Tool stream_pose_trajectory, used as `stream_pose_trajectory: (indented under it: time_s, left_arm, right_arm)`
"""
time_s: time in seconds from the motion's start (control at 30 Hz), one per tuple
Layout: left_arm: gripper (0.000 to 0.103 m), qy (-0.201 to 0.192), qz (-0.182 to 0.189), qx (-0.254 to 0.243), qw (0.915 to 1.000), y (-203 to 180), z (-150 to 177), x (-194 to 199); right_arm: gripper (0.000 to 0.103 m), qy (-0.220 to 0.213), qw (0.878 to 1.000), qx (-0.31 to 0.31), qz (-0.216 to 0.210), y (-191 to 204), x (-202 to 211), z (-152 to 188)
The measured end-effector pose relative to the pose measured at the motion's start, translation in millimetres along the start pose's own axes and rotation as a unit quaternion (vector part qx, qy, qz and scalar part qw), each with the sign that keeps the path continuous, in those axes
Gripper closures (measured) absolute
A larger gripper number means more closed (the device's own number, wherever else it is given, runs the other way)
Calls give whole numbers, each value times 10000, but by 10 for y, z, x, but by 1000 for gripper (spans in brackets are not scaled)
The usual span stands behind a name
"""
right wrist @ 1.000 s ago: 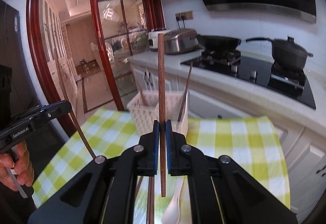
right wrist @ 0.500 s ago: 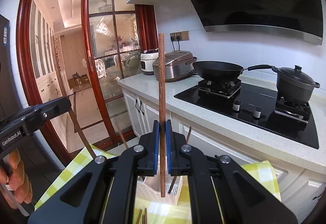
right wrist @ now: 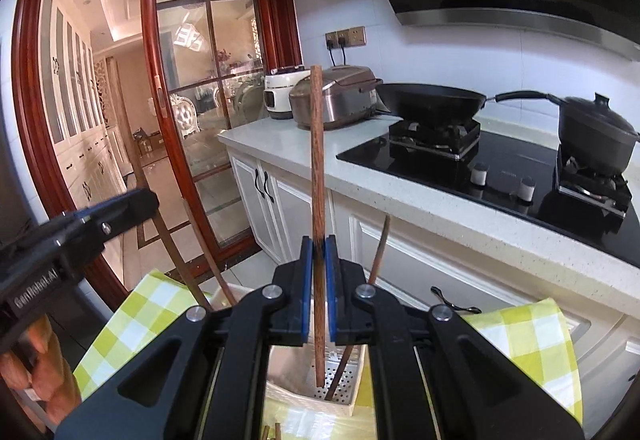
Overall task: Organize utensils
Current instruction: 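Raise both held chopsticks upright and carry them over the white basket, then lower the chopsticks into the basket and open both tools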
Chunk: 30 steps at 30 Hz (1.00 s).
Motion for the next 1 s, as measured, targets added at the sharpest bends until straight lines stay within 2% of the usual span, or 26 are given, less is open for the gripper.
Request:
stream_pose_trajectory:
  time_s: [0.3, 0.57, 0.7, 0.8, 0.93, 0.97, 1.0]
  left_arm:
    - [99, 497, -147, 32, 9987, 103, 378, -385]
    - [98, 1197, -231, 81, 9925, 213, 631, -641]
    - [97, 1273, -261, 98, 9915, 261, 671, -653]
    - [97, 1227, -249, 180, 9920, 292, 666, -574]
    - [95, 1172, -282, 233, 9924, 308, 656, -443]
    - [93, 1155, -287, 254, 9926, 317, 654, -407]
    - [85, 1137, -281, 269, 9928, 325, 654, -365]
  right_arm:
    - [97, 382, 9993, -21, -57, 20, -252, 286]
    - [96, 712, 9975, 6, 10, -2, -427, 458]
    - [84, 699, 9975, 6, 60, -35, -415, 440]
    - [69, 613, 9980, 28, 152, -68, -330, 408]
    - [65, 478, 9986, -26, 219, -134, -139, 400]
    - [62, 447, 9987, -69, 240, -169, -71, 424]
    - [57, 437, 9987, -103, 242, -197, -24, 453]
Point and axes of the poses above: each gripper's, at about its wrist camera, not at the fingertips, and x roughly against the way its jaws point, y to its left, z to its underside, the point moved 10 cm from there along -x, roughly the way its jaws point, and after that the axes turned 8 degrees about y, right-handed, at the moved point
